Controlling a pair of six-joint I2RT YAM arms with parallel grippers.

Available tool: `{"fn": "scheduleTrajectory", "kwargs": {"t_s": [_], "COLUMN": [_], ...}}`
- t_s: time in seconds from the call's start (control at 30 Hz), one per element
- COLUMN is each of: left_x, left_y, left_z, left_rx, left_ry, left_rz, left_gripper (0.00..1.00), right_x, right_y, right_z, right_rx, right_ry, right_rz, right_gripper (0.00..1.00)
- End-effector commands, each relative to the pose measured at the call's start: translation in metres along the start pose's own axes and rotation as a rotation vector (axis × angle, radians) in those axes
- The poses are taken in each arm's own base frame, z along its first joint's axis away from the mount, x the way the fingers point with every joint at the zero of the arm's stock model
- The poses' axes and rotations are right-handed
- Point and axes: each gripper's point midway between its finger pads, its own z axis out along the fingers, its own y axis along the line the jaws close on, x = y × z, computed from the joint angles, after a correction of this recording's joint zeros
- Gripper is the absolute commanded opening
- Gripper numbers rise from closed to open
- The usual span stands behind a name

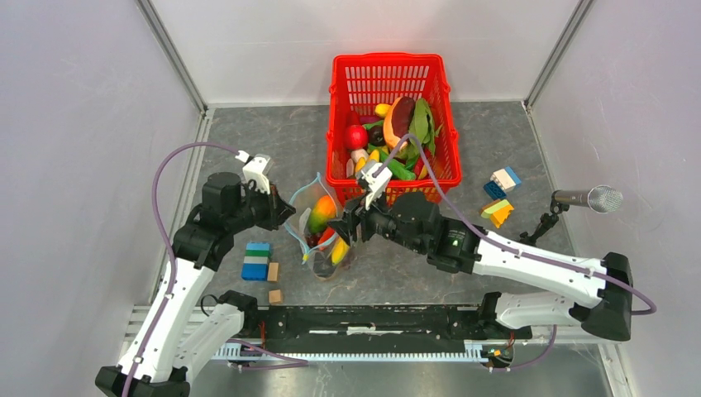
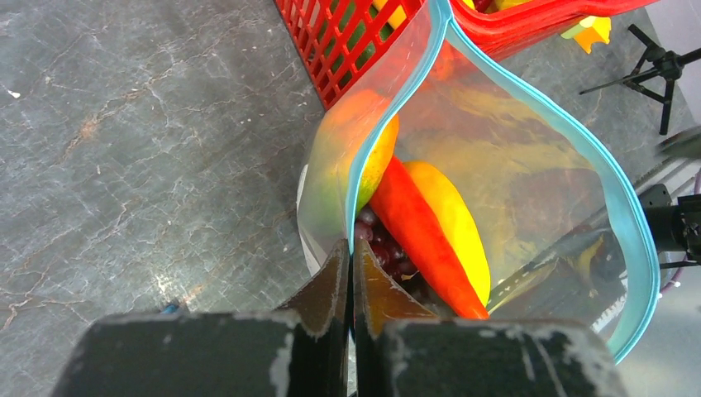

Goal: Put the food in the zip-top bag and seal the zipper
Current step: Adjust the zipper food storage bag at the center of the board, then pick up the fake vegetable from the bin.

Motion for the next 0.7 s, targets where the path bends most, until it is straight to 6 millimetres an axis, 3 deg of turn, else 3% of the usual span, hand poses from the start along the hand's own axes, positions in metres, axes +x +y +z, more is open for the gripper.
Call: {"fn": "scheduleTrajectory", "kwargs": {"t_s": [0.0,0.13,0.23,0.4,0.53,0.6,0.67], "left_x": [-0.01,-0.011,-0.012,-0.015,-0.015,-0.015,-0.015], "left_y": [0.002,-0.002,-0.004,-0.008,-0.008,-0.008,-0.008], "left_z": [-0.002,-0.001,-0.001,-0.002,-0.002,-0.002,-0.003], "left_rx": [-0.013,0.008,0.018,0.035,0.038,0.037,0.037], "left_ry": [-0.041,-0.05,-0.058,-0.066,-0.065,-0.065,-0.068], "left_rz": [0.027,0.023,0.019,0.015,0.016,0.019,0.021], "left_gripper": [0.04,0.04,0.04,0.04,0.04,0.04,0.04], "right_x": [-0.08,-0.113,-0.118,-0.084,-0.04,-0.028,-0.019], "right_y": [-0.01,-0.062,-0.117,-0.19,-0.222,-0.242,-0.252], "right_z": [-0.023,-0.033,-0.026,-0.01,-0.004,-0.007,-0.005], "right_rx": [0.072,0.287,0.42,0.469,0.404,0.428,0.399], "right_ry": [-0.15,-0.118,-0.029,0.185,0.393,0.454,0.493], "right_rz": [-0.097,-0.174,-0.19,-0.142,-0.155,-0.155,-0.159], "right_gripper": [0.71,0.73,0.73,0.7,0.63,0.55,0.53]}}
